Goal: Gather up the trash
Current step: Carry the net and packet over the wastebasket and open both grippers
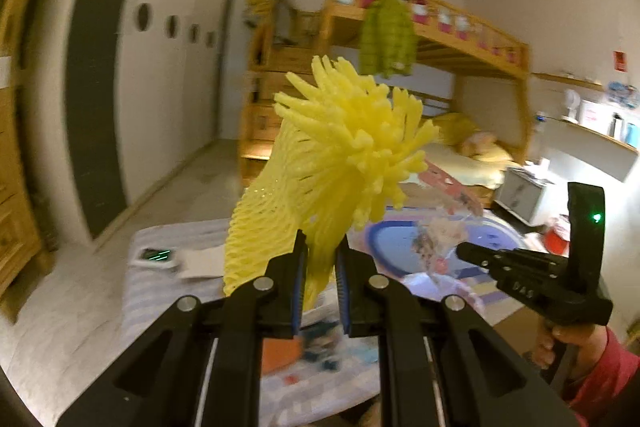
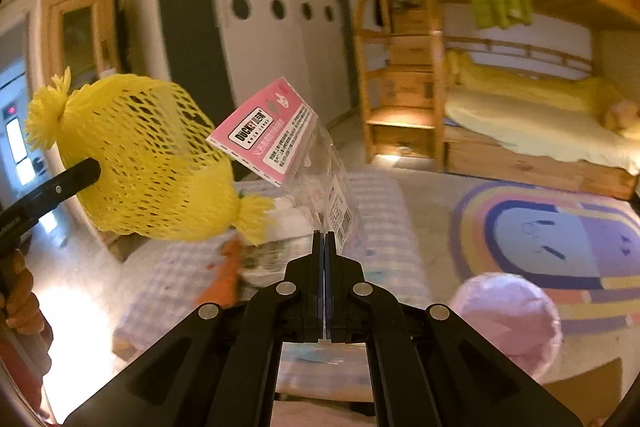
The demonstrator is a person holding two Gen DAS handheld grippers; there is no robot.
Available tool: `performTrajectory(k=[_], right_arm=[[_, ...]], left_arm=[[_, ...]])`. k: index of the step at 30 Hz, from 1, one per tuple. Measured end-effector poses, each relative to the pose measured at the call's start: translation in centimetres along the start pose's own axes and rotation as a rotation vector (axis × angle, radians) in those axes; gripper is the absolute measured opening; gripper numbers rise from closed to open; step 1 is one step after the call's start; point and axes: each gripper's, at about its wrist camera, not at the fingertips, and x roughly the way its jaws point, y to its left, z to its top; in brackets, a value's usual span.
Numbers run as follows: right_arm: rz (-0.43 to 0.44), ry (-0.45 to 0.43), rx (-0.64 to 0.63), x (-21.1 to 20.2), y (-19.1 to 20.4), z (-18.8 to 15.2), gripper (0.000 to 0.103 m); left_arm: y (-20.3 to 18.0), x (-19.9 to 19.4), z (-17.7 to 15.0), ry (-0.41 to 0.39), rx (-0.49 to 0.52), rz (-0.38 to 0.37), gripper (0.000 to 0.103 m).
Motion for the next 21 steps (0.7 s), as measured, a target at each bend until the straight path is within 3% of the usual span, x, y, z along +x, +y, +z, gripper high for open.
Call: performTrajectory(k=[4,8,16,21], right_arm=[[-0.104,-0.013,0.074,-1.3,-4.8,-0.3,0.0],[-0.194,0.016,0.151,-1.2,-9.3,-1.7,0.0],[-0.32,0.13,0.297,1.7,-16.9,-6.6,0.0],[-0.342,0.182,0.367,4.0,-20.6,-9.1,0.0]], left_arm=[[-4.6,4.6,0.4,0.022,0.032,-0.113,0.012],[-8.6,10.8,-0.6,0.096,0.027,-0.216,0.012],[-15.4,21.5,-3.4,0.247,0.072,-0.278,0.012],[-18.2,26.0,-5.2,0.305,0.112,-0.308,0.012]])
